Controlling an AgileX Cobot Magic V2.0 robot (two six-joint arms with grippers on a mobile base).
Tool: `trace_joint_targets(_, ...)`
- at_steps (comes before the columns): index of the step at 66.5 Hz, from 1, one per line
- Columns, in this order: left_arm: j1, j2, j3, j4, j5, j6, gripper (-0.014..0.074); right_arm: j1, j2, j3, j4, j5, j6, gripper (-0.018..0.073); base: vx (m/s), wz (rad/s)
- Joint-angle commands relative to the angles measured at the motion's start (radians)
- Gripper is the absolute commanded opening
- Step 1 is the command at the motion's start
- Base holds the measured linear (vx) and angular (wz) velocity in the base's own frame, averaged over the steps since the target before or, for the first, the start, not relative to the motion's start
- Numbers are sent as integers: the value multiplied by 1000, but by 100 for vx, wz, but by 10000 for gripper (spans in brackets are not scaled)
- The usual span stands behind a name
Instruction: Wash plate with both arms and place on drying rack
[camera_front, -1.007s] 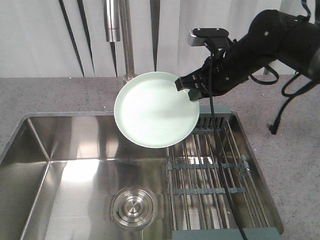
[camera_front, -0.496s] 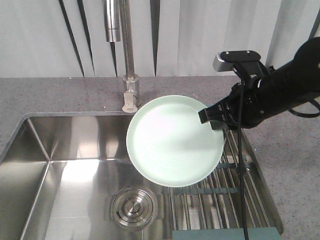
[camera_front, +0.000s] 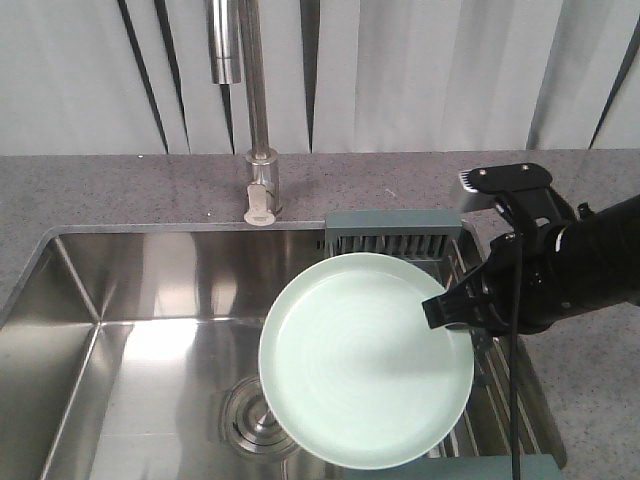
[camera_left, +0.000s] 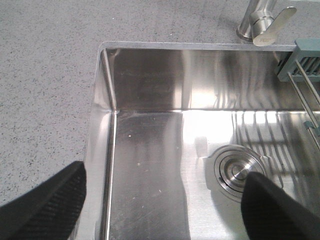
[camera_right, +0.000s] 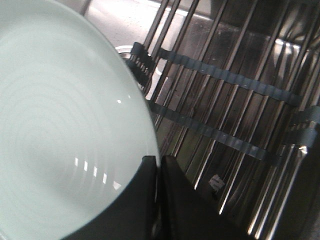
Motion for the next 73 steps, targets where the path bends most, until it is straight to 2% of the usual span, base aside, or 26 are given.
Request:
trace_joint_targets(1, -4, 5, -24, 0, -63, -9, 585, 40, -34, -23, 31, -52, -2, -1, 0, 0)
trace_joint_targets(12, -4, 5, -24, 0, -63, -9, 585, 124, -31, -23, 31, -112, 25, -1, 0, 0)
trace_joint_targets(20, -4, 5, -24, 0, -63, -9, 585, 156, -7, -35, 38, -152, 39, -1, 0, 0)
trace_joint_targets(36, -4, 5, -24, 0, -63, -9, 585, 231, 135, -161, 49, -151, 38, -1, 0, 0)
trace_joint_targets(52, -4, 5, -24, 0, -63, -9, 585, 242, 268, -331, 44, -121, 22, -1, 0, 0)
trace_joint_targets(73, -4, 5, -24, 0, -63, -9, 585, 233, 431, -579, -11, -53, 19, -1, 0, 0)
